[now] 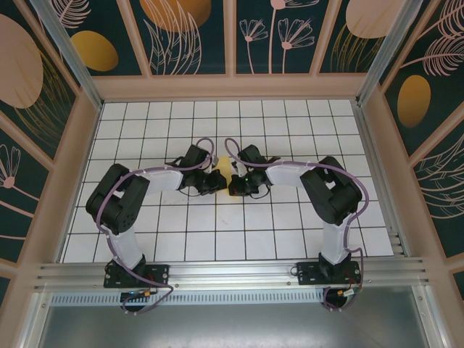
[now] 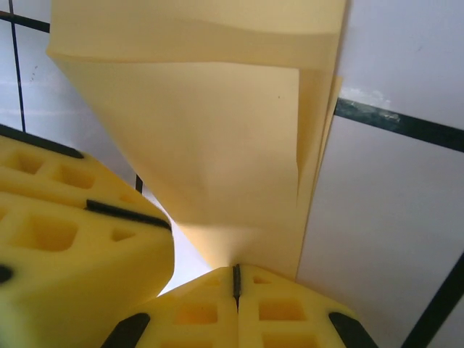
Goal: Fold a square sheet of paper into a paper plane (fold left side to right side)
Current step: Third fold the triangle at the center of the table.
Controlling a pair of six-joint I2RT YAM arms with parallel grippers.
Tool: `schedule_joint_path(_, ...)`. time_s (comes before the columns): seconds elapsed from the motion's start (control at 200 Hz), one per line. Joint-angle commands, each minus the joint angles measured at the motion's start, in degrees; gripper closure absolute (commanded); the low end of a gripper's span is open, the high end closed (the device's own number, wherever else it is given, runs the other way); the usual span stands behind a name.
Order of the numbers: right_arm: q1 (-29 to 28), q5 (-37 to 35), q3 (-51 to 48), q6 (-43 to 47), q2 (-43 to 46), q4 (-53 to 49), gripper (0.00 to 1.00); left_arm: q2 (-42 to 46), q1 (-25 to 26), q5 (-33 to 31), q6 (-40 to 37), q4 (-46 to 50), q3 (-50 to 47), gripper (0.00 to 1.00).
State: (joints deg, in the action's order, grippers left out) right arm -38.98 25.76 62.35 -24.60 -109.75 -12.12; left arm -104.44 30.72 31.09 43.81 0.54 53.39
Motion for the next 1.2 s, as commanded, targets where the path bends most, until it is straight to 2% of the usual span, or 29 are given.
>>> schedule_joint_path(0.0, 0.17, -3.76, -2.69, -0.62, -2.70, -6.07, 1.00, -2.27, 0.42, 0.49, 1.13, -1.23, -1.05, 0.87)
schedule_joint_path(0.24, 0.16, -4.25, -3.02, -0.69, -2.90, -6.63, 1.00, -4.32, 0.48, -3.07, 1.71, -2.40, -1.93, 0.88)
schedule_joint_path(0.55, 0.13, -6.31, -2.79, 0.21, -2.91, -9.56, 1.00, -6.02, -0.67, -11.14, -1.85, 4.38, 3.53, 0.87)
schedule_joint_path(0.991, 0.14, -7.07, -4.14, -0.01, -2.87, -10.03, 1.00, -6.99, -7.01, -14.18, -5.67, 7.32, 8.71, 0.86)
schedule_joint_path(1.196, 0.13, -7.19, -4.28, -0.10, -2.91, -9.94, 1.00, -6.30, -8.21, -15.14, -6.37, 7.38, 6.73, 0.86)
